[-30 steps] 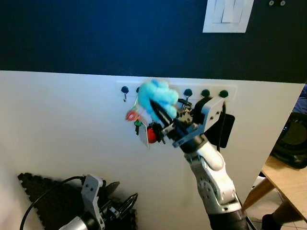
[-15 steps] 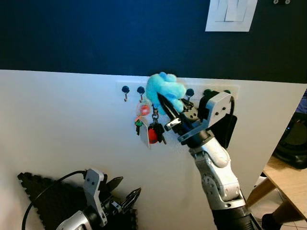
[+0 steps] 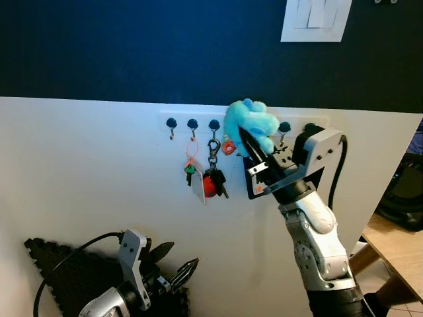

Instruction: Hang keys on a hook

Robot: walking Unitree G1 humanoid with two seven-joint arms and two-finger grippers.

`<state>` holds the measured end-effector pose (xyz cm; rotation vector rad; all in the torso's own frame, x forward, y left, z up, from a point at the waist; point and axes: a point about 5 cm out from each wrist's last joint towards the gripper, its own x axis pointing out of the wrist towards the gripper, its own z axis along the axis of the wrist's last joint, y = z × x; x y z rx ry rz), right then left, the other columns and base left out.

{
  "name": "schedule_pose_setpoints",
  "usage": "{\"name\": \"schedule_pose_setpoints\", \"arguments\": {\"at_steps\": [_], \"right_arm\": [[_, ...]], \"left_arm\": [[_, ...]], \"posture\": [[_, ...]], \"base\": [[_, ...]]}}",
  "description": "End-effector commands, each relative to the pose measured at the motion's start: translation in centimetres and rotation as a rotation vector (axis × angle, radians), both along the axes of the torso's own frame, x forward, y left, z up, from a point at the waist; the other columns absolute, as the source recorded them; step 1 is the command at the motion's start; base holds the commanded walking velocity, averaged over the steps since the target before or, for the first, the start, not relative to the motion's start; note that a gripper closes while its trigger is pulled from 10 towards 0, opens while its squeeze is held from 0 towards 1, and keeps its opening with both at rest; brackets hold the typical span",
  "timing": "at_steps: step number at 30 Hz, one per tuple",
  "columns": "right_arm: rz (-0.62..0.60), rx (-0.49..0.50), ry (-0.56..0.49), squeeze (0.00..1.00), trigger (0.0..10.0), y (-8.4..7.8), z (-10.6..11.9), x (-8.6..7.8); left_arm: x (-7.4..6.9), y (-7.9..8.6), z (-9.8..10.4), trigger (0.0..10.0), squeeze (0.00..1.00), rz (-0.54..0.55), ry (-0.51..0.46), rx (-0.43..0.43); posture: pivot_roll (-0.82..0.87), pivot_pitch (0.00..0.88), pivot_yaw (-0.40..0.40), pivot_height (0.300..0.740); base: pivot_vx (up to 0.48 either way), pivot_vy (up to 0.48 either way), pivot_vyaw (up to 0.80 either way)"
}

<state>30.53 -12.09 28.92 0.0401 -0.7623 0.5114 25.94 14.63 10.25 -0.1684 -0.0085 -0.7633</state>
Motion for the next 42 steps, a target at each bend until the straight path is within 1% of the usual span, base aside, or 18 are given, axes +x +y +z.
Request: {"name": "schedule_pose_setpoints", "arguments": {"at_steps": [1,3,7,9,13,14,15,16,22,28,31,34,37,42], "right_arm": [[-0.010,0.012,0.015,0.00,10.0,-0.3,-0.4,0.1],[-0.014,0.015,0.024,0.00,10.0,-0.4,-0.6,0.2],[-0.022,-0.003,0.088,0.00,10.0,-0.6,-1.8,0.7],[0.003,-0.030,0.131,0.00,10.0,-0.3,-2.6,0.8],[0.035,-0.059,0.166,0.00,10.0,0.1,-3.2,0.8],[0.070,-0.089,0.196,0.00,10.0,0.5,-3.9,0.8],[0.070,-0.089,0.196,0.00,10.0,0.5,-3.9,0.8],[0.094,-0.118,0.212,0.00,10.0,0.9,-4.4,0.6],[0.118,-0.136,0.224,0.00,10.0,1.2,-4.7,0.5],[0.166,-0.179,0.237,0.00,10.0,1.8,-5.3,0.2],[0.195,-0.216,0.260,0.00,10.0,2.2,-6.0,-0.1],[0.202,-0.230,0.272,0.00,10.0,2.3,-6.3,-0.2],[0.205,-0.236,0.273,0.00,10.0,2.4,-6.4,-0.2],[0.198,-0.200,0.234,0.00,10.0,2.3,-5.5,-0.2]], "left_arm": [[0.1,-0.3,-0.1,10.0,0.00,-0.017,0.010,-0.001],[0.1,-0.3,-0.2,10.0,0.00,-0.016,0.011,-0.001],[0.0,-0.4,-0.3,10.0,0.00,-0.016,0.014,0.006],[0.1,-0.4,-0.3,10.0,0.00,-0.016,0.015,0.009],[0.1,-0.4,-0.3,10.0,0.00,-0.017,0.016,0.011],[0.1,-0.4,-0.3,10.0,0.00,-0.017,0.017,0.012],[0.1,-0.4,-0.3,10.0,0.00,-0.017,0.017,0.012],[0.1,-0.4,-0.3,10.0,0.00,-0.018,0.016,0.014],[0.1,-0.4,-0.3,10.0,0.00,-0.016,0.013,0.015],[0.2,-0.3,-0.2,10.0,0.00,-0.014,0.010,0.015],[0.1,-0.3,-0.2,10.0,0.00,-0.013,0.009,0.016],[0.2,-0.3,-0.2,10.0,0.00,-0.012,0.008,0.017],[0.2,-0.3,-0.2,10.0,0.00,-0.011,0.006,0.018],[0.1,-0.2,-0.1,10.0,0.00,-0.012,0.004,0.018]], "posture": [[0.05,0.029,0.029,0.740],[0.05,0.029,0.029,0.740],[0.05,0.032,0.029,0.740],[0.05,0.032,0.029,0.740],[0.05,0.031,0.029,0.740],[0.05,0.030,0.029,0.740],[0.05,0.030,0.029,0.740],[0.05,0.030,0.029,0.740],[0.05,0.030,0.028,0.740],[0.05,0.030,0.028,0.740],[0.05,0.030,0.028,0.740],[0.06,0.031,0.027,0.740],[0.06,0.032,0.027,0.740],[0.06,0.031,0.028,0.740]], "base": [[0.000,0.000,0.00],[0.000,0.000,0.00],[0.000,0.000,0.00],[0.000,0.000,0.00],[0.000,0.000,0.00],[0.000,0.000,0.00],[0.000,0.000,0.00],[0.000,0.000,0.00],[0.000,0.000,0.00],[0.000,0.000,0.00],[0.000,0.000,0.00],[0.000,0.000,0.00],[0.000,0.000,0.00],[0.000,0.000,0.00]]}}
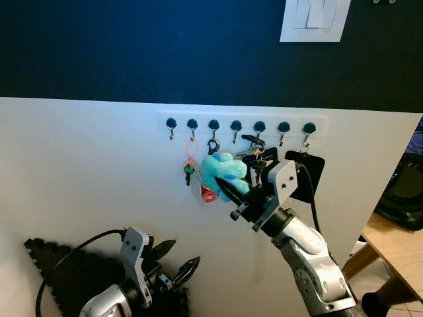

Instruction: Hang keys on a hook

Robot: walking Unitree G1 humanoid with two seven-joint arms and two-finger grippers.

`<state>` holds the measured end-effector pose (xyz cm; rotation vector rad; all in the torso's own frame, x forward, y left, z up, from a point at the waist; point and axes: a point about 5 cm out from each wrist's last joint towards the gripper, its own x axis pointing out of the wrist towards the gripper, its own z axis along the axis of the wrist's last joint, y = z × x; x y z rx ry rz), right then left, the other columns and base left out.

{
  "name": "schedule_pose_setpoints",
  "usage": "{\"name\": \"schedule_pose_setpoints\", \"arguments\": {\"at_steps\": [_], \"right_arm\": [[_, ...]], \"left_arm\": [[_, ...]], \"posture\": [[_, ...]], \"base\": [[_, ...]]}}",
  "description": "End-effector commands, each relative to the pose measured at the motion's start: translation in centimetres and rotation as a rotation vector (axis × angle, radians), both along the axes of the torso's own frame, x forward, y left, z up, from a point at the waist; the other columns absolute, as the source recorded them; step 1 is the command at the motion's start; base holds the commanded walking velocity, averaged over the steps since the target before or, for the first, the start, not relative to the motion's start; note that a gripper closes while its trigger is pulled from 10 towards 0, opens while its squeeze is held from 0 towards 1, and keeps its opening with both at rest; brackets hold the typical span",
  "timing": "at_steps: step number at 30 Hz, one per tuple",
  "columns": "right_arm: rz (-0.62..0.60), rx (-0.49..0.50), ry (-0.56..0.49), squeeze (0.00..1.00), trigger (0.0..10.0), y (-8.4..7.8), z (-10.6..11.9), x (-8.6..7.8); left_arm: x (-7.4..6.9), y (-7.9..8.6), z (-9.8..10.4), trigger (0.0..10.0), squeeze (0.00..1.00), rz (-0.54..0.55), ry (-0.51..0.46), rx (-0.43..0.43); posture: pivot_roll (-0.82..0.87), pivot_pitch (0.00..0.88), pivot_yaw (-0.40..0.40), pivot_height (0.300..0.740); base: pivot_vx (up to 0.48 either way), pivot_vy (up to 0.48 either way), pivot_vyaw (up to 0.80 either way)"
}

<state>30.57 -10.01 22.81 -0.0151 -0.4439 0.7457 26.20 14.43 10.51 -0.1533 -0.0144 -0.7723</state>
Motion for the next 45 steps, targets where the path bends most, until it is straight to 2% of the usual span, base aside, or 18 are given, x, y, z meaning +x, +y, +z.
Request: {"name": "schedule_pose_setpoints", "arguments": {"at_steps": [1,2,3,4,6,12,25,29,31,32,38,45], "right_arm": [[-0.026,0.053,-0.067,0.00,10.0,-0.2,1.5,-0.1],[-0.026,0.053,-0.067,0.00,10.0,-0.2,1.5,-0.1],[-0.065,0.110,-0.113,0.00,10.0,-0.8,2.7,0.1],[-0.065,0.110,-0.113,0.00,10.0,-0.8,2.7,0.1],[-0.117,0.176,-0.174,0.00,10.0,-1.7,4.4,0.3],[-0.177,0.205,-0.242,0.00,10.0,-2.5,6.0,0.6],[-0.191,0.231,-0.293,0.00,10.0,-2.9,7.3,0.3],[-0.169,0.198,-0.259,0.00,10.0,-2.6,6.4,0.0],[-0.137,0.124,-0.168,0.00,10.0,-2.1,3.5,-0.6],[-0.131,0.115,-0.153,0.00,10.0,-2.0,3.1,-0.7],[-0.109,0.076,-0.096,0.00,10.0,-1.8,1.3,-1.3],[-0.104,0.053,-0.069,0.00,10.0,-1.6,0.4,-1.7]], "left_arm": [[-0.1,0.0,-0.3,10.0,0.00,-0.005,0.015,0.006],[-0.1,0.0,-0.3,10.0,0.00,-0.005,0.015,0.006],[-0.1,-0.1,-0.2,10.0,0.00,-0.010,0.014,0.002],[-0.1,-0.1,-0.2,10.0,0.00,-0.010,0.014,0.002],[-0.2,-0.2,-0.1,10.0,0.00,-0.021,0.014,-0.004],[-0.2,-0.6,-0.1,10.0,0.00,-0.040,0.015,-0.008],[-0.4,-0.6,-0.1,10.0,0.00,-0.051,0.019,-0.006],[-0.5,-0.6,-0.1,10.0,0.00,-0.055,0.023,-0.005],[-0.6,-0.7,-0.3,10.0,0.00,-0.064,0.031,0.000],[-0.6,-0.7,-0.3,10.0,0.00,-0.065,0.032,0.001],[-0.7,-0.7,-0.3,10.0,0.00,-0.068,0.034,0.003],[-0.5,-0.7,-0.2,10.0,0.00,-0.068,0.032,0.005]], "posture": [[0.06,0.031,0.028,0.740],[0.06,0.031,0.028,0.740],[0.06,0.031,0.030,0.740],[0.06,0.031,0.030,0.740],[0.06,0.031,0.030,0.740],[0.06,0.032,0.031,0.740],[0.06,0.035,0.032,0.740],[0.06,0.036,0.034,0.740],[0.06,0.038,0.035,0.740],[0.06,0.038,0.035,0.740],[0.06,0.039,0.037,0.740],[0.06,0.039,0.040,0.740]], "base": [[0.000,0.000,0.00],[0.000,0.000,0.00],[0.000,0.000,0.00],[0.000,0.000,0.00],[0.000,0.000,0.00],[0.000,0.000,0.00],[0.000,0.000,0.00],[0.000,0.000,0.00],[0.000,0.000,0.00],[0.000,0.000,0.00],[0.000,0.000,0.00],[0.000,0.000,0.00]]}}
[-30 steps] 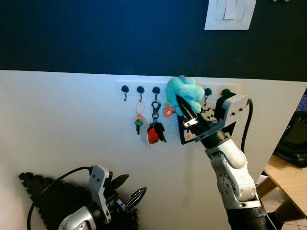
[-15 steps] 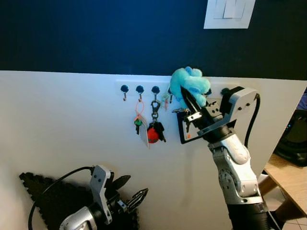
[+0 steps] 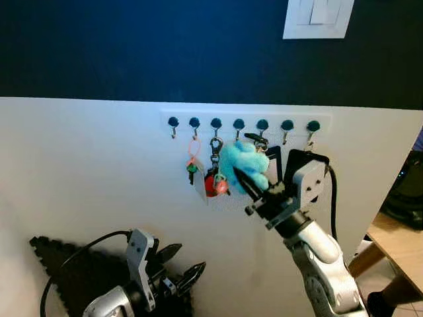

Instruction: Hang keys on a hook

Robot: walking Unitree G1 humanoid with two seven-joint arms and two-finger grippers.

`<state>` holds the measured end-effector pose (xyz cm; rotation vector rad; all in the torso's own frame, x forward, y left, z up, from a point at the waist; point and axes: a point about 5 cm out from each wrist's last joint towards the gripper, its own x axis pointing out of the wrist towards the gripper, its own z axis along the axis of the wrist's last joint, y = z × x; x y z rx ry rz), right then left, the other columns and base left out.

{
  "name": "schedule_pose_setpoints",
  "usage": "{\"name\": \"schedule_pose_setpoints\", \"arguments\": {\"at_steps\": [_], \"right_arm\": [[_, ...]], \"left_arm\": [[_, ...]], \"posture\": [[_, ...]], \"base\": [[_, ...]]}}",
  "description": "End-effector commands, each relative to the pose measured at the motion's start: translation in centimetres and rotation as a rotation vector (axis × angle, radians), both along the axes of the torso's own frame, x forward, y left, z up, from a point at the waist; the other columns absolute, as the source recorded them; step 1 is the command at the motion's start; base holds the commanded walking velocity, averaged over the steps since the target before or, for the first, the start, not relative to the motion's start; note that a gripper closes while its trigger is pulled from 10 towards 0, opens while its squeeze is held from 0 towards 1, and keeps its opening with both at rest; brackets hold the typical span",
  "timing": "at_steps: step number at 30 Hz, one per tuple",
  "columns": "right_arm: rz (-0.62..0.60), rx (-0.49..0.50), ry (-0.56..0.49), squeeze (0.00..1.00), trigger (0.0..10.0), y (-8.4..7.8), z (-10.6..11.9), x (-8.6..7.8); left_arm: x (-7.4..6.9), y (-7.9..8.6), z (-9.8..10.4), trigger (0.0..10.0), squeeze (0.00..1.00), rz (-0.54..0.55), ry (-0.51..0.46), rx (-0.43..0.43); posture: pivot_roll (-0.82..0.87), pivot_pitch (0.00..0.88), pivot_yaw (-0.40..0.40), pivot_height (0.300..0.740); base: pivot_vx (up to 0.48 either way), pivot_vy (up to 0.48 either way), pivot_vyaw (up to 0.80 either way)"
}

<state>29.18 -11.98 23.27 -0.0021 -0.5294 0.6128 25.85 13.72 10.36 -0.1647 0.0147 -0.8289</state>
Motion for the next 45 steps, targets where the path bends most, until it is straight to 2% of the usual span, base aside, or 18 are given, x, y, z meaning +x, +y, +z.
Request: {"name": "schedule_pose_setpoints", "arguments": {"at_steps": [1,10,15,19,21,24,31,45], "right_arm": [[0.015,-0.018,0.002,0.00,10.0,0.3,-0.1,-0.4],[0.001,-0.033,0.013,0.00,10.0,0.4,-0.7,-0.4],[-0.036,-0.050,-0.022,0.00,10.0,0.4,-0.5,-0.6],[-0.192,-0.187,-0.085,0.00,10.0,0.4,-0.9,-0.6],[-0.254,-0.225,-0.154,0.00,10.0,0.5,-0.7,-0.8],[-0.293,-0.231,-0.200,0.00,10.0,0.9,-0.5,-1.1],[-0.321,-0.249,-0.240,0.00,10.0,1.5,-0.5,-1.4],[-0.259,-0.253,-0.407,0.00,10.0,5.0,0.7,-2.6]], "left_arm": [[-0.2,0.1,0.0,10.0,0.00,-0.009,0.005,0.006],[-0.1,0.0,0.0,10.0,0.00,-0.007,0.002,0.008],[-0.2,0.1,0.0,10.0,0.00,-0.007,0.004,0.009],[-0.2,0.0,0.0,10.0,0.00,-0.014,0.005,0.011],[-0.2,0.0,0.0,10.0,0.00,-0.017,0.005,0.010],[-0.3,-0.1,0.0,10.0,0.00,-0.020,0.005,0.010],[-0.3,-0.1,-0.1,10.0,0.00,-0.026,0.007,0.011],[-0.6,-0.1,-0.1,10.0,0.00,-0.041,0.010,0.015]], "posture": [[0.06,0.039,0.040,0.740],[0.06,0.041,0.037,0.740],[0.06,0.040,0.037,0.740],[0.06,0.041,0.039,0.740],[0.06,0.040,0.038,0.740],[0.06,0.041,0.039,0.740],[0.06,0.041,0.039,0.740],[0.07,0.035,0.030,0.740]], "base": [[0.000,0.000,0.00],[0.000,0.000,0.00],[0.000,0.000,0.00],[0.000,0.000,0.00],[0.000,0.000,0.00],[0.000,0.000,0.00],[0.000,0.000,0.00],[0.000,0.000,0.00]]}}
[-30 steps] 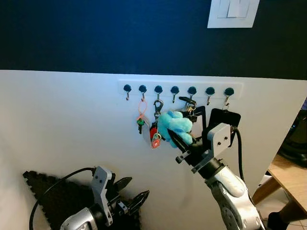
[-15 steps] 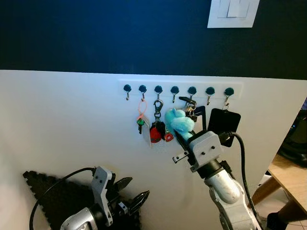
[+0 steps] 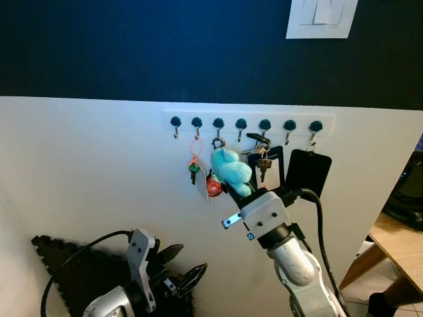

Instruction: Hang keys on a hook

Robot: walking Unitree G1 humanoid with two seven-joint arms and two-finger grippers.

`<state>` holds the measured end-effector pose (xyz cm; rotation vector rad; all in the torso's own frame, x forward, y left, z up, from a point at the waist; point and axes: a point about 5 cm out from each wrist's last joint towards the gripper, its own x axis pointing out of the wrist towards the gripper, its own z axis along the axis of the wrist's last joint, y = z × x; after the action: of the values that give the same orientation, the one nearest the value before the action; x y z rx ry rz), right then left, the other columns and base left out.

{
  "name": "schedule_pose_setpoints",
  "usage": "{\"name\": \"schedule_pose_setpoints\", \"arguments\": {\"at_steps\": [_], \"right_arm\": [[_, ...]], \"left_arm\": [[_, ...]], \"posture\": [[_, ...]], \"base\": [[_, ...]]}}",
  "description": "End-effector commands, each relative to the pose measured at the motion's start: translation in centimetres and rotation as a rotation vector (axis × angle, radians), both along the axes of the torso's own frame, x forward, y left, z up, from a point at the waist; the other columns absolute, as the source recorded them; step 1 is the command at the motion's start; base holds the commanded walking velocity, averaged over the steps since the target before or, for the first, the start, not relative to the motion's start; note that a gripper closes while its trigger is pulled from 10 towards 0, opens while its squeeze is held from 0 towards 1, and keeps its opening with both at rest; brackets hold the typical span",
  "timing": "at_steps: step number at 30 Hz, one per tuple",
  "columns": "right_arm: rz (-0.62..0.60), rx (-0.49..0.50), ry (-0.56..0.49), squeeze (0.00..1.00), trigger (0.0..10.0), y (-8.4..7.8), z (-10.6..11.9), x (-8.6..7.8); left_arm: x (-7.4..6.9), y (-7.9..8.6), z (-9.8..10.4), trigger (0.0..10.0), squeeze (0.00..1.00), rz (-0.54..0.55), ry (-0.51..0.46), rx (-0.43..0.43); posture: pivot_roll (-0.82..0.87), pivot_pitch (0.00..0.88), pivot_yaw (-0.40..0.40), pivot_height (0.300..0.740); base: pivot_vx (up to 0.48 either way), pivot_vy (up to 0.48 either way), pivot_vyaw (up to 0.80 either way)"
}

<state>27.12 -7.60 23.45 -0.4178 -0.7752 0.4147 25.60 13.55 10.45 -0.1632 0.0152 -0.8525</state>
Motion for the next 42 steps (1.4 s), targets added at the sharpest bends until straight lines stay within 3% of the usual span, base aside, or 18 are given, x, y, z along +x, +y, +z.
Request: {"name": "schedule_pose_setpoints", "arguments": {"at_steps": [1,6,17,22,30,42], "right_arm": [[0.013,-0.012,-0.052,0.00,10.0,0.7,0.5,-0.6],[-0.057,-0.019,-0.110,0.00,10.0,0.6,1.2,-0.5],[-0.227,-0.012,-0.193,0.00,10.0,-1.1,2.6,0.0],[-0.299,-0.030,-0.213,0.00,10.0,-1.6,2.4,-0.1],[-0.328,-0.048,-0.225,0.00,10.0,-1.6,2.3,-0.2],[-0.333,-0.081,-0.240,0.00,10.0,-1.2,2.2,-0.5]], "left_arm": [[-0.3,0.1,-0.2,10.0,0.00,-0.018,0.011,0.014],[-0.3,0.0,-0.1,10.0,0.00,-0.024,0.014,0.013],[-0.4,-0.1,0.0,10.0,0.00,-0.032,0.009,0.009],[0.3,-0.7,2.4,10.0,0.00,0.017,-0.102,-0.073],[1.0,-1.8,5.4,10.0,0.00,-0.012,-0.201,-0.137],[1.0,-1.6,6.9,10.0,0.00,-0.037,-0.215,-0.196]], "posture": [[0.07,0.035,0.030,0.740],[0.07,0.035,0.030,0.740],[0.07,0.042,0.033,0.740],[0.06,0.045,0.033,0.740],[0.06,0.047,0.032,0.740],[0.06,0.045,0.032,0.740]], "base": [[0.000,0.000,0.00],[0.000,0.000,0.00],[0.000,0.000,0.00],[0.000,0.000,0.00],[0.000,0.000,0.00],[0.000,0.000,0.00]]}}
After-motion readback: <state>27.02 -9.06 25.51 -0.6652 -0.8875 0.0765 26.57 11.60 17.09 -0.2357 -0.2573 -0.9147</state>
